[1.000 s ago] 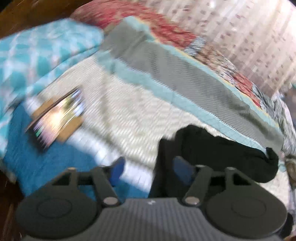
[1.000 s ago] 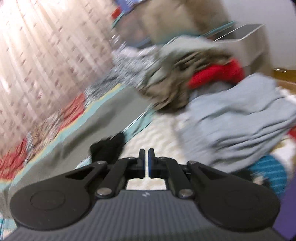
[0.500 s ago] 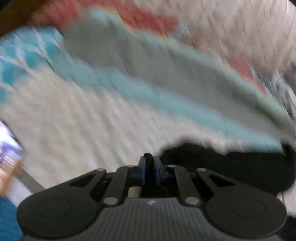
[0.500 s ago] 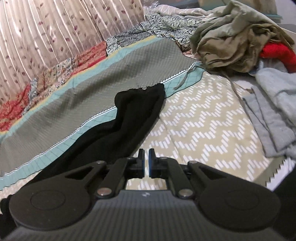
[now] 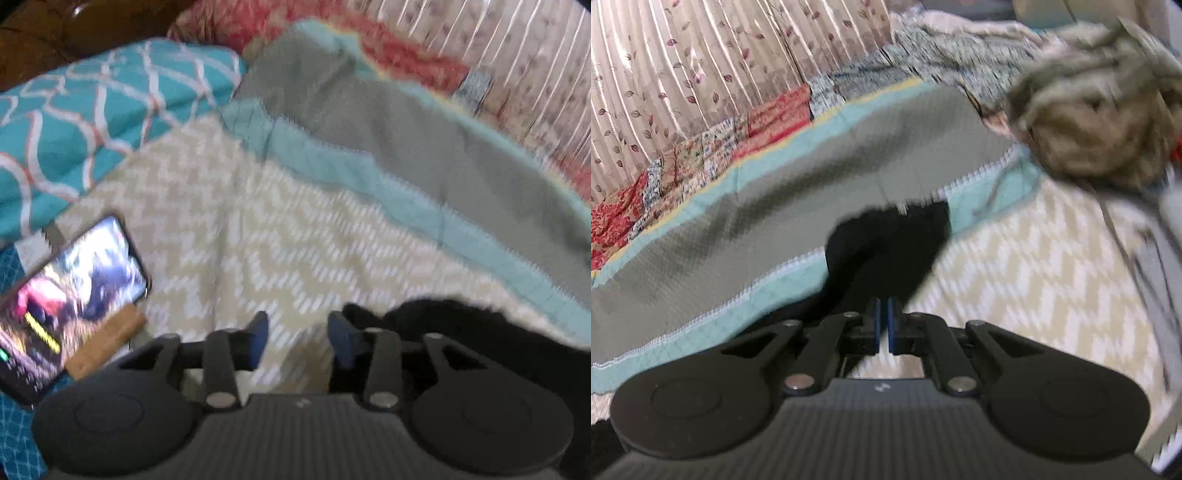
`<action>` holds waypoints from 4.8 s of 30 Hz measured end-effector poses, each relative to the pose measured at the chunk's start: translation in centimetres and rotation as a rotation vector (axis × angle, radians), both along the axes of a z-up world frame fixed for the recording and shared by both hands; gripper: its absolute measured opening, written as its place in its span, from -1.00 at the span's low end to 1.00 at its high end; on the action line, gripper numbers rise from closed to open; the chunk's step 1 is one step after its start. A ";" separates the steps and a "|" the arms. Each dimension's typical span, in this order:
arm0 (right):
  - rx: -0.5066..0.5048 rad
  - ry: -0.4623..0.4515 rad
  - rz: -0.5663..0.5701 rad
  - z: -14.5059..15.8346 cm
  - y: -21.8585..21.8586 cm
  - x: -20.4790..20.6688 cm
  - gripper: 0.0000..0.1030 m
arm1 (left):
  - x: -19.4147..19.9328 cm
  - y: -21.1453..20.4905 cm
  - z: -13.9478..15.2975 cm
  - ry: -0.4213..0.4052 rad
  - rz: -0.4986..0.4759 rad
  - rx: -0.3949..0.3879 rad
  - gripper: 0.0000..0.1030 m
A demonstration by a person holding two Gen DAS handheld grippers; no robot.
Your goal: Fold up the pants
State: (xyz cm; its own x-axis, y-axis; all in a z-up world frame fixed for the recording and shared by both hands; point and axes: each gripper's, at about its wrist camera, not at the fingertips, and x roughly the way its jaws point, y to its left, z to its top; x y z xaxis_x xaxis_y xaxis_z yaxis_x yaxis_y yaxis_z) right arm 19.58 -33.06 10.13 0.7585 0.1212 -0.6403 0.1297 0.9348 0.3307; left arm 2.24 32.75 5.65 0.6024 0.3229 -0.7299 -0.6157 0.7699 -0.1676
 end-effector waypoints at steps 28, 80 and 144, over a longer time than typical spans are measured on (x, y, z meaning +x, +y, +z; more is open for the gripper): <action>0.204 -0.042 -0.287 -3.4 -3.5 16.1 -0.85 | 7.4 -6.6 -2.5 0.037 -0.307 0.289 -0.71; 0.502 0.061 -0.605 -9.3 -21.5 -27.9 -0.15 | -23.1 -15.0 -0.2 -0.072 -0.460 0.169 -0.41; -0.201 -0.022 0.535 -5.1 24.8 -2.8 -0.40 | -2.6 -4.1 -0.6 -0.132 -0.177 -0.052 0.07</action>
